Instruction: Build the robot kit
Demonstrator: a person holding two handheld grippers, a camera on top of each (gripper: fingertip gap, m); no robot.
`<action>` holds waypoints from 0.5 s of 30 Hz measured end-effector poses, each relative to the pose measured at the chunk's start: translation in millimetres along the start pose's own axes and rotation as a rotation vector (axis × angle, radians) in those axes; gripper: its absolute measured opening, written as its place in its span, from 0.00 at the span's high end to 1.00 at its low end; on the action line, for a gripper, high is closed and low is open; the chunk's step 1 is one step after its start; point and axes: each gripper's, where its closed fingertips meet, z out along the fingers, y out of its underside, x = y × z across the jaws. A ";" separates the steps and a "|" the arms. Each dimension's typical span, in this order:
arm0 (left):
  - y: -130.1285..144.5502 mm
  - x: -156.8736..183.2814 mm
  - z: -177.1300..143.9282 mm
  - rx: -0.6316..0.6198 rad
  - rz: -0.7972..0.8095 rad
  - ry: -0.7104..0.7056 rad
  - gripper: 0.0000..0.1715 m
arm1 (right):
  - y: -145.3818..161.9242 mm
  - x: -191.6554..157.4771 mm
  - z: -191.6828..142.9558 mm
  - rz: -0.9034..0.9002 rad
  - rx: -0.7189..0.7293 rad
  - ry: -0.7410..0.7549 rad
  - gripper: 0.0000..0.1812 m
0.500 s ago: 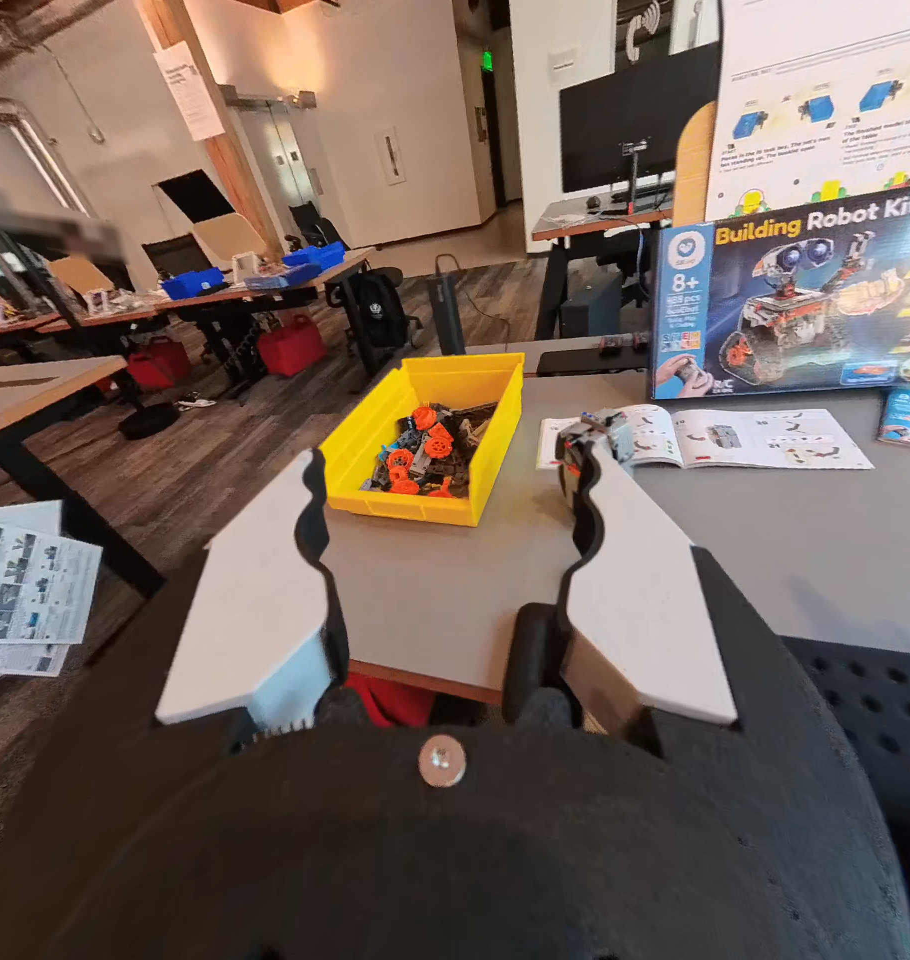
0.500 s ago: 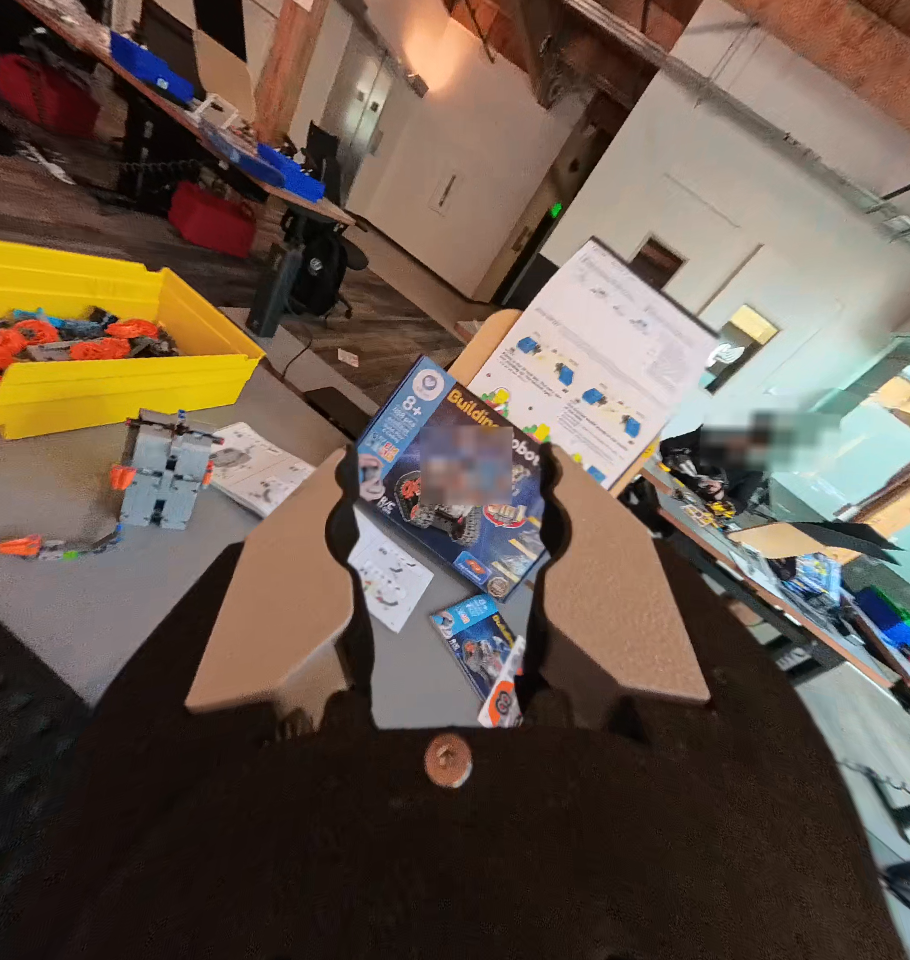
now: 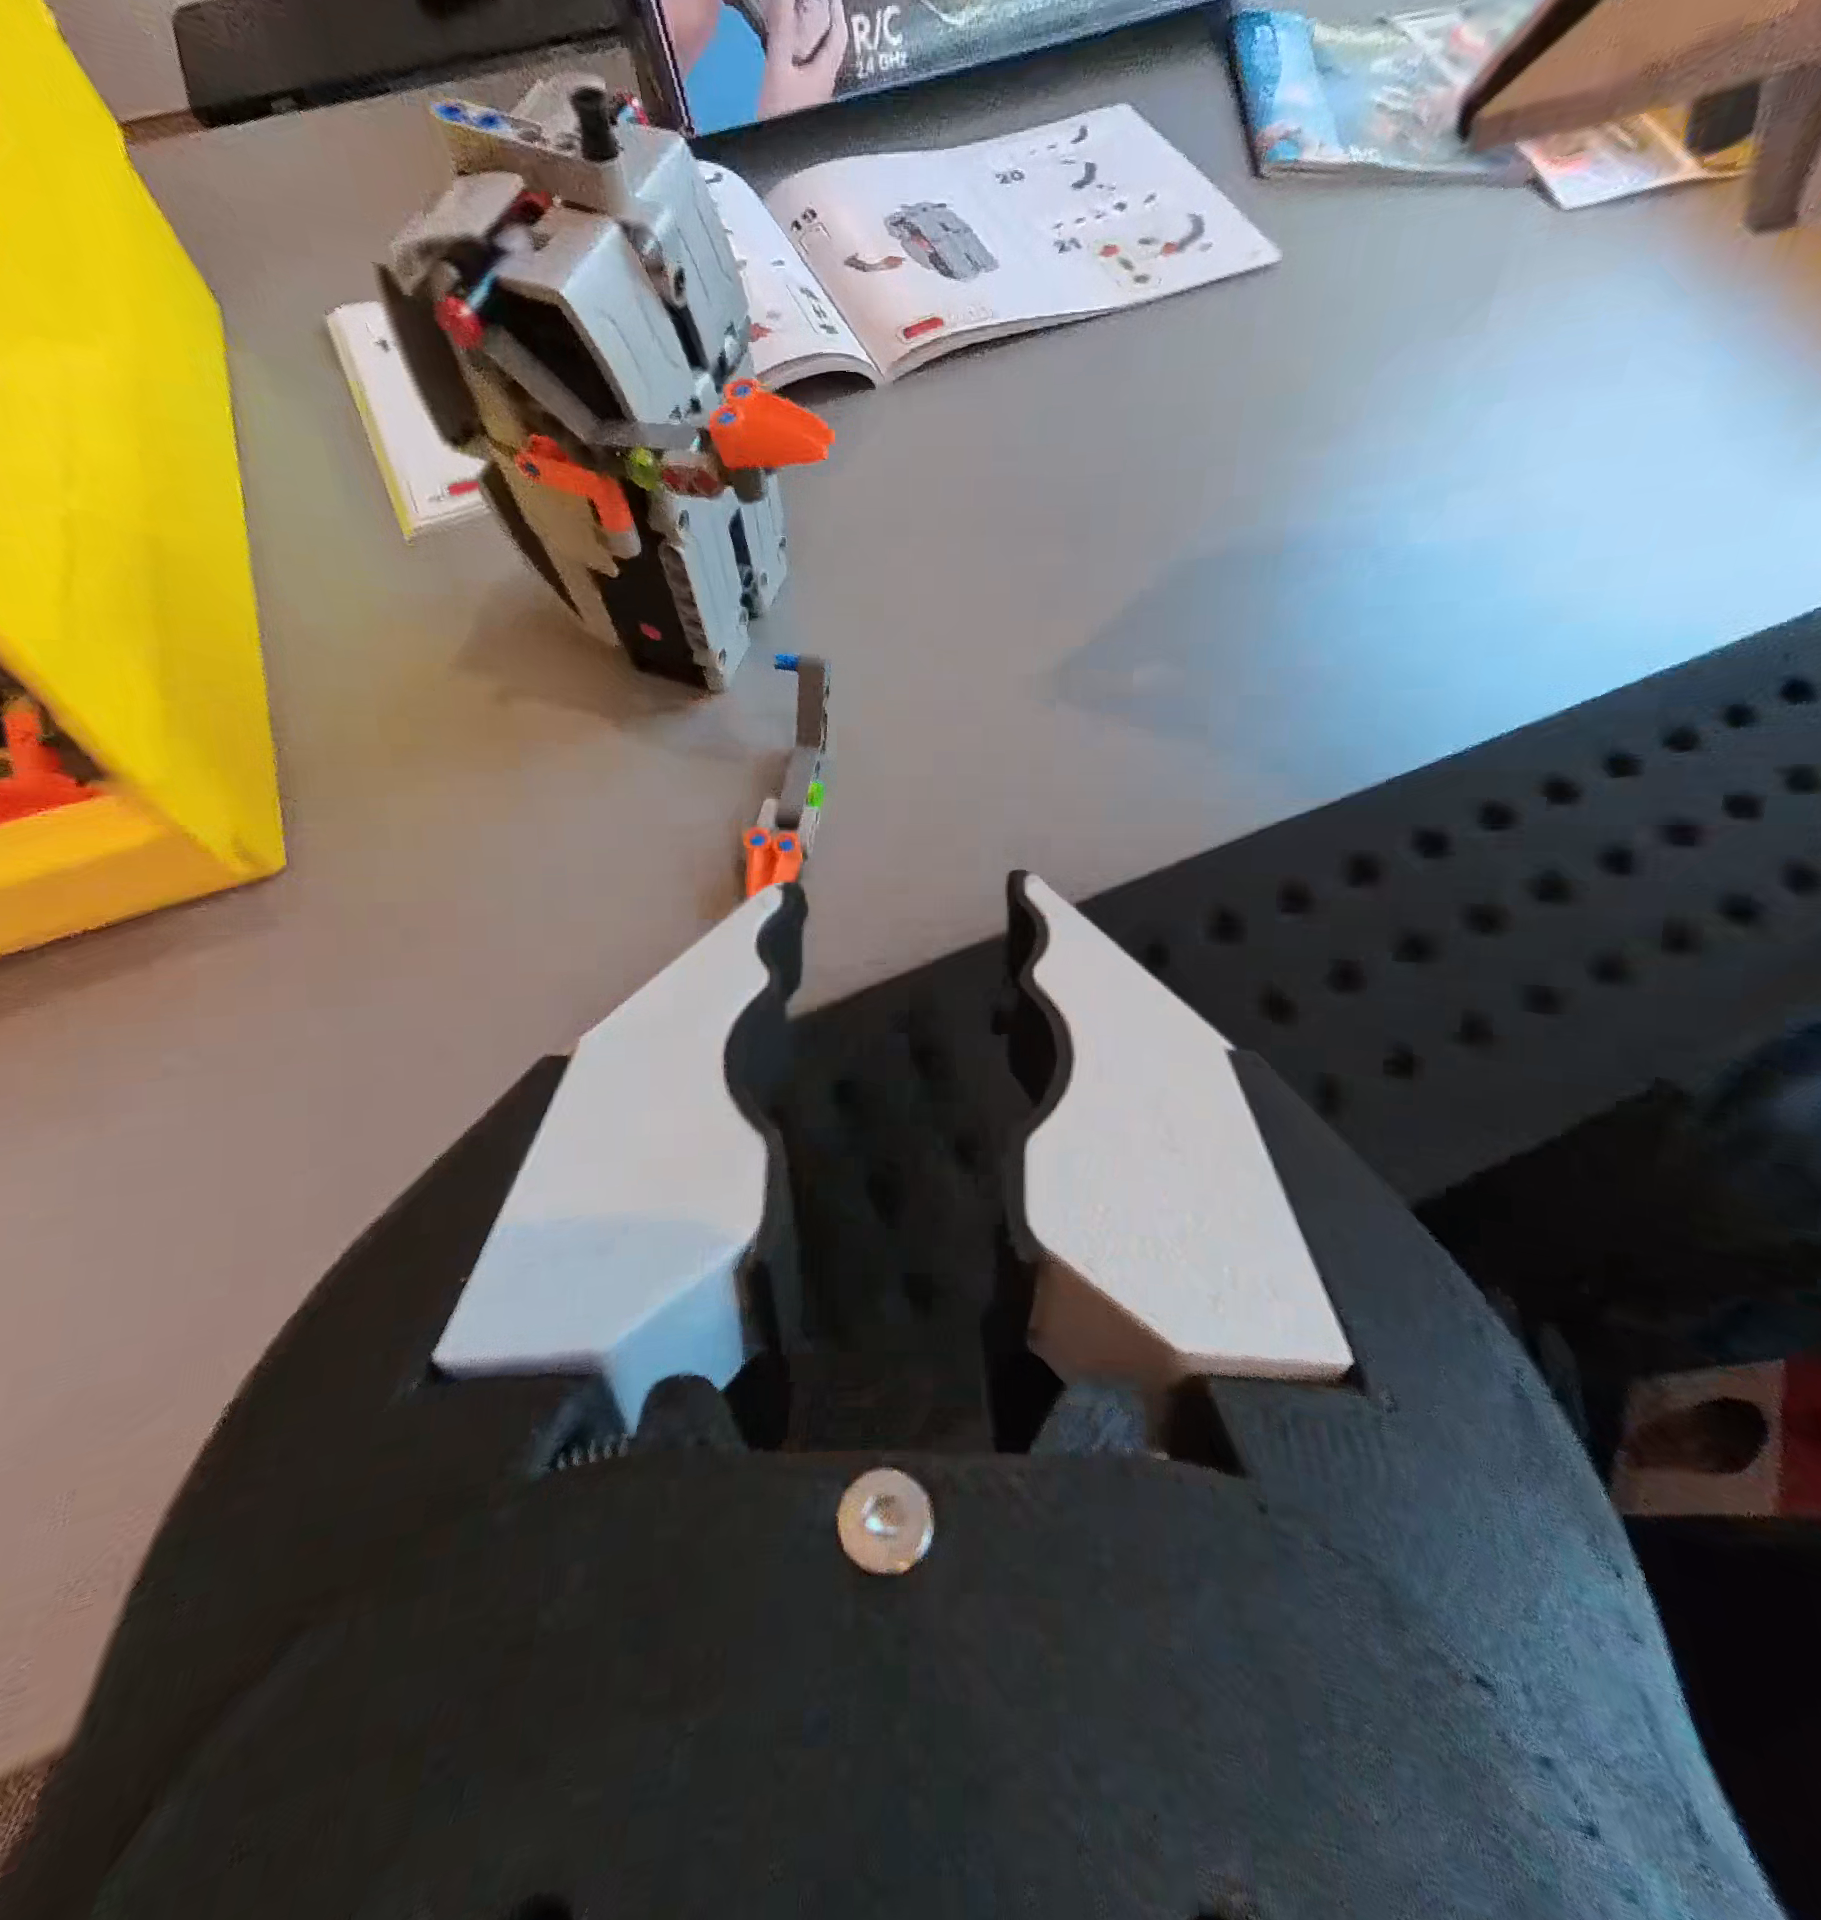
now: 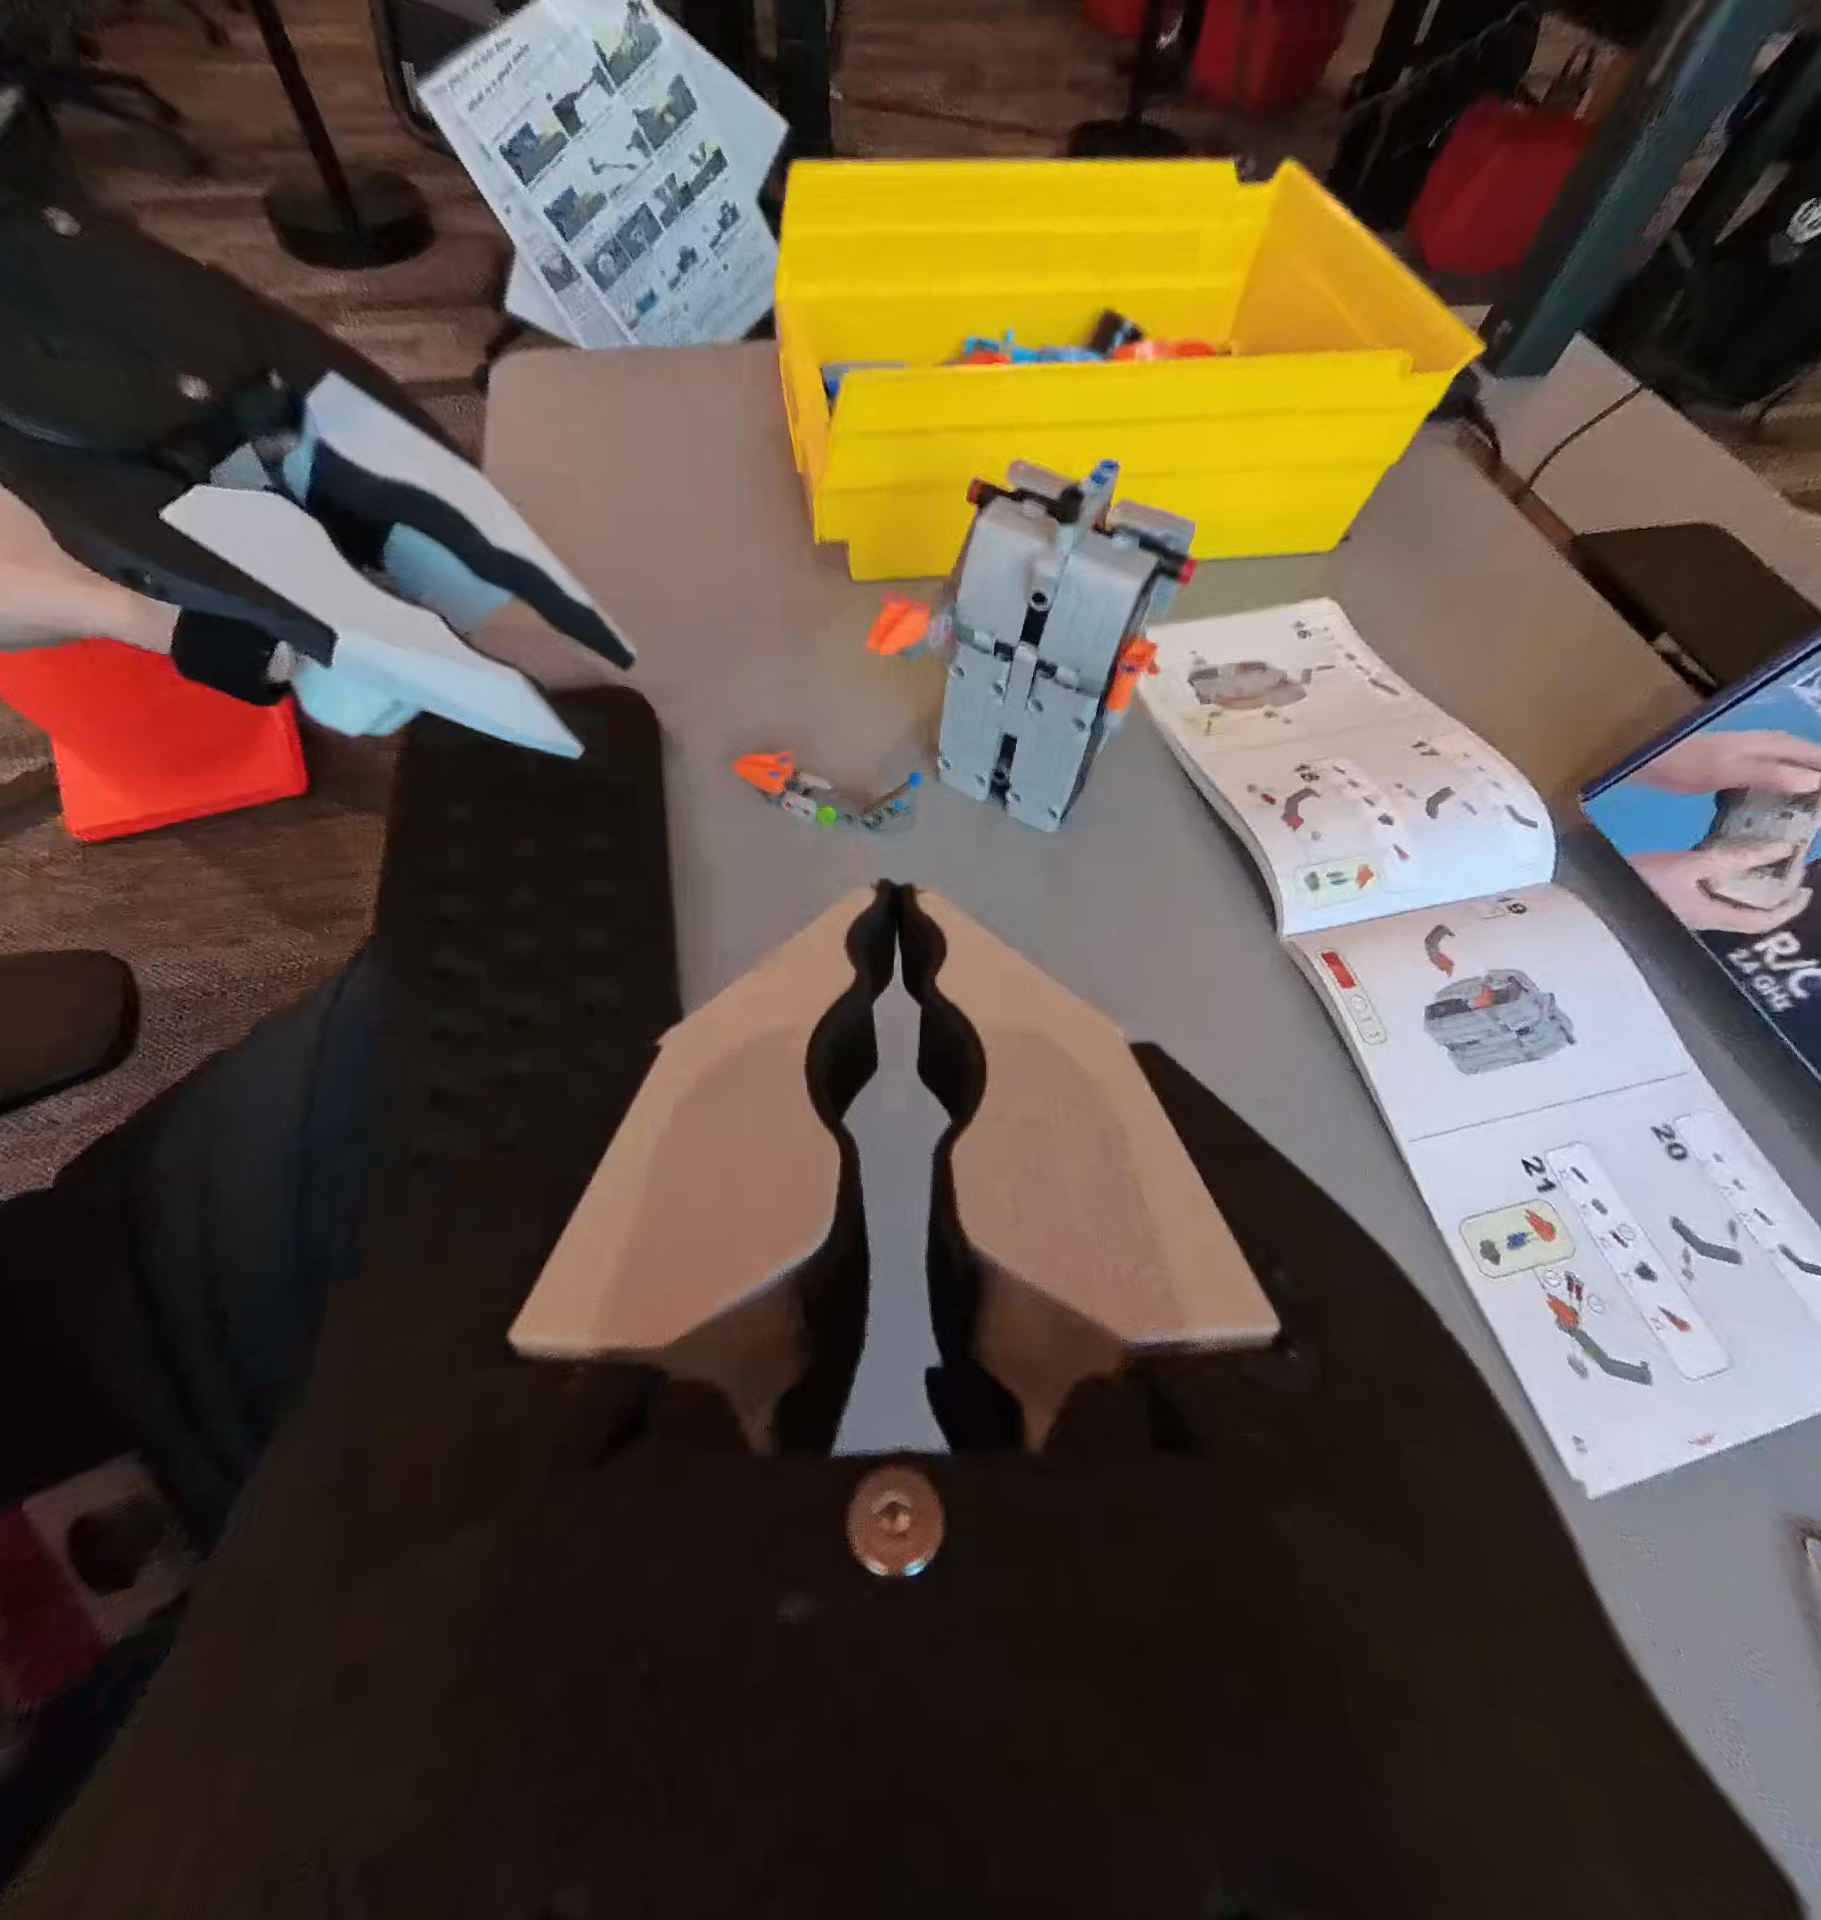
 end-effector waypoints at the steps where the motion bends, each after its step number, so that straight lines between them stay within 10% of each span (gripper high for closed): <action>1: -3.1 -3.8 14.8 -0.009 0.013 0.001 0.75 | 9.6 7.1 4.9 -0.010 -0.011 -0.005 1.00; 6: -4.0 -27.1 74.1 -0.122 0.082 -0.017 0.71 | 44.5 19.6 47.8 0.074 -0.074 -0.084 0.84; 15: 3.8 -29.5 103.4 -0.173 0.041 -0.110 0.97 | 47.8 -2.9 74.0 0.239 0.027 -0.138 0.80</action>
